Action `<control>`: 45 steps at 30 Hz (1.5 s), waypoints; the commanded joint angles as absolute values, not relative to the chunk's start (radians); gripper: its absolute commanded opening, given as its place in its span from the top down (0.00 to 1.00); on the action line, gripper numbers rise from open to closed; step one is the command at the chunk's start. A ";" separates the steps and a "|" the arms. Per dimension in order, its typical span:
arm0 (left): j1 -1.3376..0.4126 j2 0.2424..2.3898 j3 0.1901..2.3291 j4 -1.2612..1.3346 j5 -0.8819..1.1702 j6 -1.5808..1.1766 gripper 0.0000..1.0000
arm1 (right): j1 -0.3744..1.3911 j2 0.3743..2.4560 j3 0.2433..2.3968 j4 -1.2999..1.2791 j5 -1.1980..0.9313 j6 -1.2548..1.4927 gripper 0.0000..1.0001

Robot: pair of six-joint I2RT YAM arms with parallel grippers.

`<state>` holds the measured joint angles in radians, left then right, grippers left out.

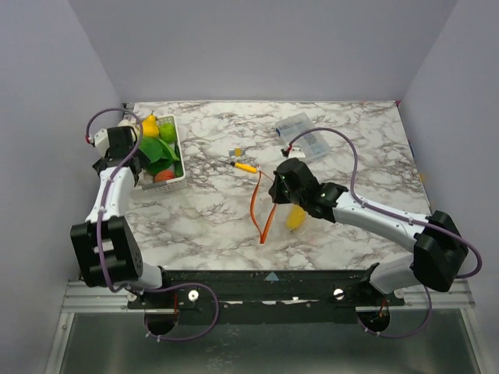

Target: Place the food in the zip-top bag and seal the zipper

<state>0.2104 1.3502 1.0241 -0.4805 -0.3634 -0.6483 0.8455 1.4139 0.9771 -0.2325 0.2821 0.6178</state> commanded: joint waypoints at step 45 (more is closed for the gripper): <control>0.241 1.790 1.340 -0.722 -0.172 -0.472 0.93 | 0.752 1.431 0.954 -0.112 0.147 0.578 0.99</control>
<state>0.2325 1.8412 1.3861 -0.6708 -0.1837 -0.4782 0.7589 1.4460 0.9558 -0.1326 0.1684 0.5823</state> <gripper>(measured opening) 0.150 0.008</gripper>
